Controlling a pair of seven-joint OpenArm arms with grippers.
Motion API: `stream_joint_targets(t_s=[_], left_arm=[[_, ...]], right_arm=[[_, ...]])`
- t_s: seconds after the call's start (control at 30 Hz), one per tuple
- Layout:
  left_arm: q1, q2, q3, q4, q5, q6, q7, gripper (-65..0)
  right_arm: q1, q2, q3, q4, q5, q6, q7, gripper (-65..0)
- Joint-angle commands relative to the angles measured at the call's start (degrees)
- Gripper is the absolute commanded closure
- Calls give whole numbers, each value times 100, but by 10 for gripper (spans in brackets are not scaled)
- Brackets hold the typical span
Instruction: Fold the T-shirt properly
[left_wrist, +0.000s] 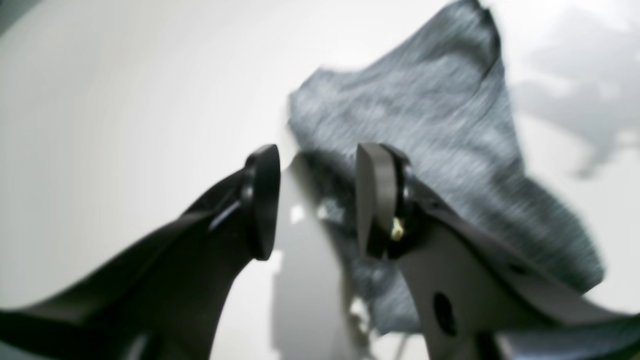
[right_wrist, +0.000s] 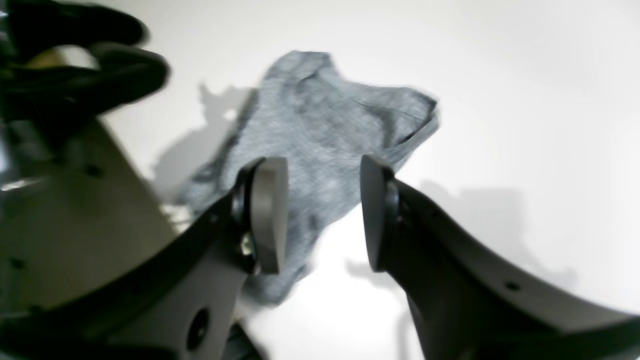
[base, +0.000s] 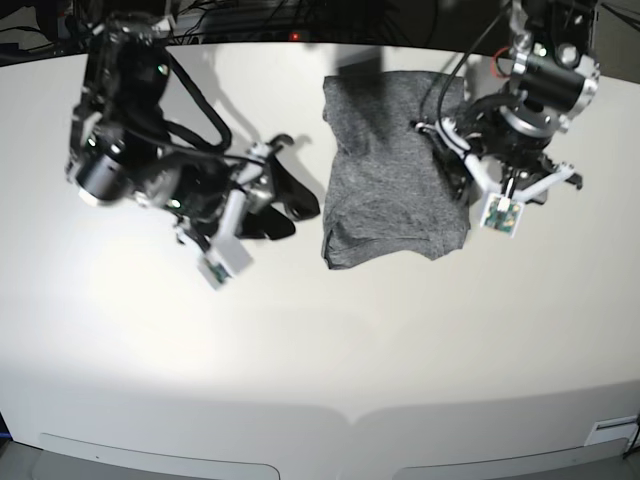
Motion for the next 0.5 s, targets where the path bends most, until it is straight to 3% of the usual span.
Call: stream_joint_targets(t_s=[0.0,0.17,0.37,0.47], left_arm=[[125,-24,-173,164,188,22,-109,-247],[914,-87,-1167,393,396,-111,-127,-247],[2186,-546,-2184,444,-376,-140,-79,-245],[2949,-610,-2463,444,-498,-149,-22,-245]], right_arm=[[-120,15,212,243,304,30,-15,-244],[-1134,149,1458,909,807,30,-201,-244],[-2658,299,2730,1523,1036,30,-251,-244],[-3499,299,3375,1585,1043,30,-251,-244]])
